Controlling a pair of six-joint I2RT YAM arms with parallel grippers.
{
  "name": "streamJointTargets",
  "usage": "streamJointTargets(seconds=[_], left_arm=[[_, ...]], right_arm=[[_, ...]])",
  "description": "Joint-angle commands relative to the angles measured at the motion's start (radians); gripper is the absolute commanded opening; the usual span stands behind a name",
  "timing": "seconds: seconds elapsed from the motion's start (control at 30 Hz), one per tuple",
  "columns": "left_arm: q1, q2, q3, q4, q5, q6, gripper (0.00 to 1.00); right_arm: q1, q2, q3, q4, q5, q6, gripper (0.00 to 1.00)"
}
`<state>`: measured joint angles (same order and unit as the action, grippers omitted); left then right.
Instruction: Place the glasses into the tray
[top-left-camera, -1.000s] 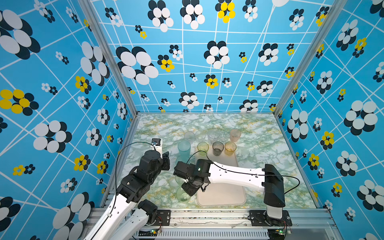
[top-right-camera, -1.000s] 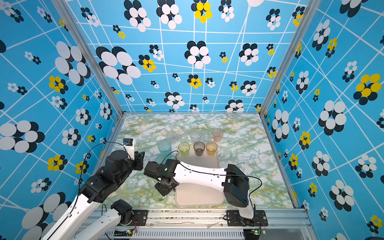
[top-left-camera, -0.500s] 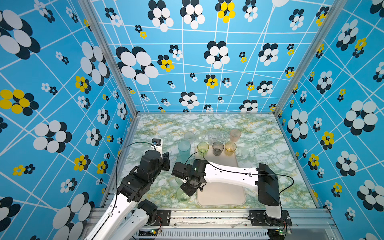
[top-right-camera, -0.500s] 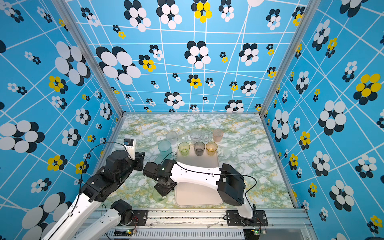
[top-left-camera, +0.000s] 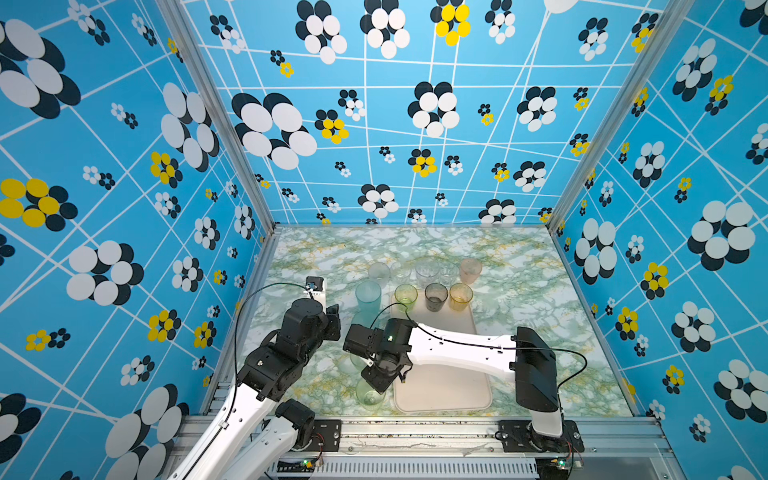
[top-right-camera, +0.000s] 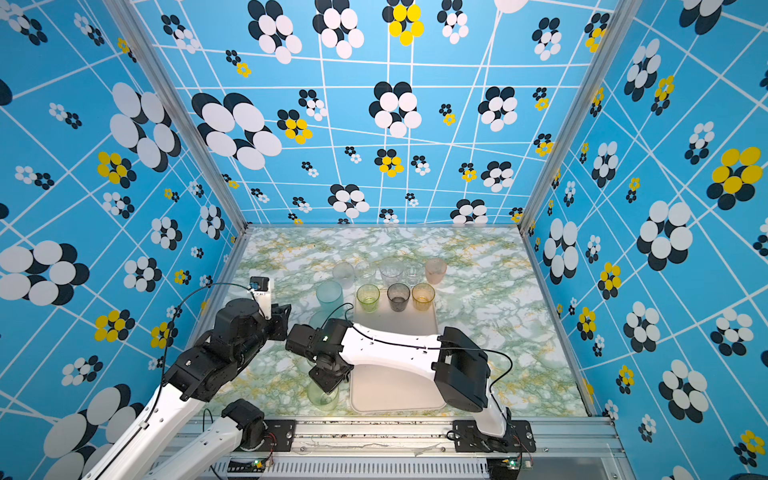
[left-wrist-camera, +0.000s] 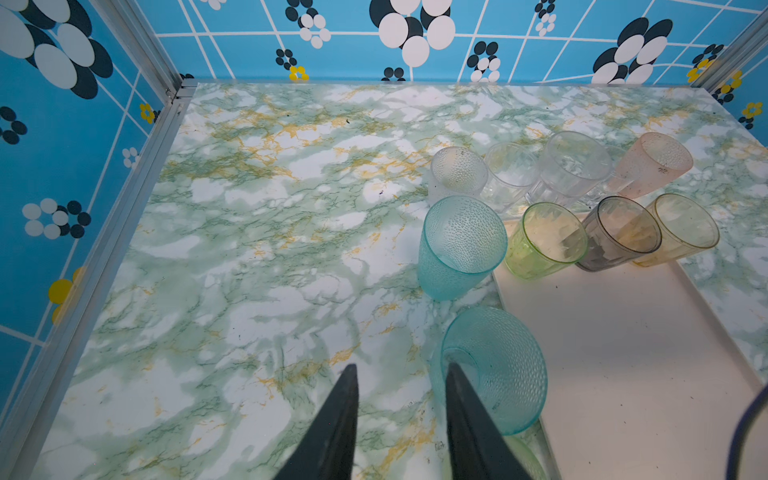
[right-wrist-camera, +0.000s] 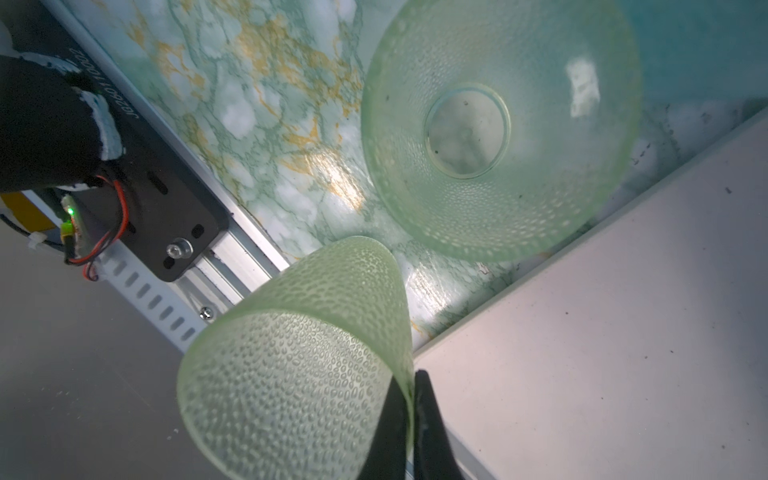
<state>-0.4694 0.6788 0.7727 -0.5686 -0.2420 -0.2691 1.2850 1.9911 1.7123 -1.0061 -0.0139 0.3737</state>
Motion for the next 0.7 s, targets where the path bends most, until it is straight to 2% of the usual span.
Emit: streamJointTargets(seconds=[0.0,0.43,0.67], left_arm=[[0.012,0.001,-0.011,0.020,0.011,0.012,0.37],[0.016,0.025,0.017,-0.002,0.023,0.012,0.37],[0.020,0.051,0.031,-0.013,0.031,0.013,0.37]], right_arm=[[-0.006,-0.073,0.009,-0.032,0.068,-0.011,0.02],[-0.144,-0.246,-0.067,-0.091,0.208,-0.038,0.02],[-0.258,-0.258,-0.141,-0.043,0.205,-0.077,0.02]])
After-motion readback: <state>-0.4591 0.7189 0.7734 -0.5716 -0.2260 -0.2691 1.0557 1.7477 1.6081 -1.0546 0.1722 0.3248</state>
